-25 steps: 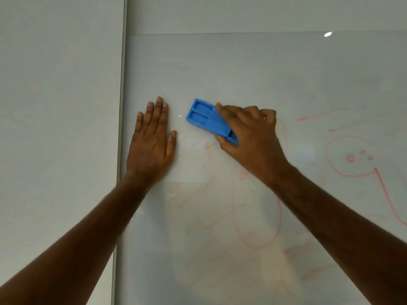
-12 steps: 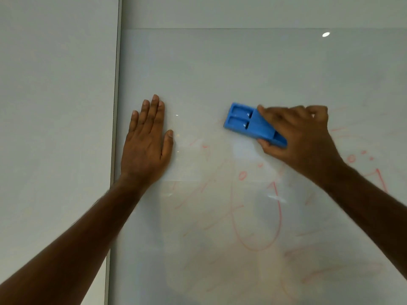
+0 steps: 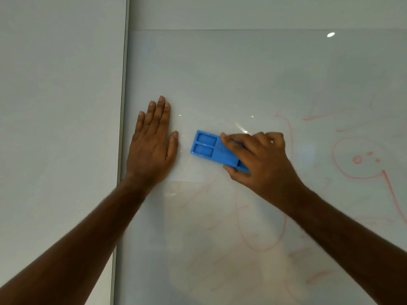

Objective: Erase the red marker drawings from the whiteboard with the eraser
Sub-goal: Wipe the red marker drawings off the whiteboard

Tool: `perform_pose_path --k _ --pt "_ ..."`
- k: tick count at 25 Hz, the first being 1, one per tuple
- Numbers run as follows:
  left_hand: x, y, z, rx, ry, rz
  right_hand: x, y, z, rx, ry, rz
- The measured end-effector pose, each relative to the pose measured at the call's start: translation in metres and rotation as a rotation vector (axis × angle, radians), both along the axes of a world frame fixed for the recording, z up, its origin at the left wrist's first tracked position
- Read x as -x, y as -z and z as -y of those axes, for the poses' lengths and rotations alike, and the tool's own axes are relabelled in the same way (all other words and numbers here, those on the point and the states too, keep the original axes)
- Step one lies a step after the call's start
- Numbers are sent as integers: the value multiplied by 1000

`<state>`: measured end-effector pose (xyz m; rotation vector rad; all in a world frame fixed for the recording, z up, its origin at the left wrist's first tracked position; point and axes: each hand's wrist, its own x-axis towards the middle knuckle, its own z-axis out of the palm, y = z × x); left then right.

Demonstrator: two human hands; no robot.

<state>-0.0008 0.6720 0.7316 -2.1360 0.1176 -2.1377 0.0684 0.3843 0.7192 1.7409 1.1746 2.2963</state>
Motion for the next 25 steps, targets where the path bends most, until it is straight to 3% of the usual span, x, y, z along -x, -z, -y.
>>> perform_pose_path --k 4,8,12,16,20,25 --pt "2 0 0 -1 -2 -19 -6 -6 36 18 70 43" --pt "2 1 1 0 -18 -21 -5 -51 53 -159 29 -86" --pt "4 1 2 -3 -19 -18 0 -68 19 -244 -83 -179" --pt "5 1 0 -4 -8 -28 5 -20 -14 -90 -62 -99" --pt "4 1 0 -8 -12 -25 -1 16 12 76 2 46" --pt "5 2 1 -2 -9 -36 -8 -23 60 -51 79 10"
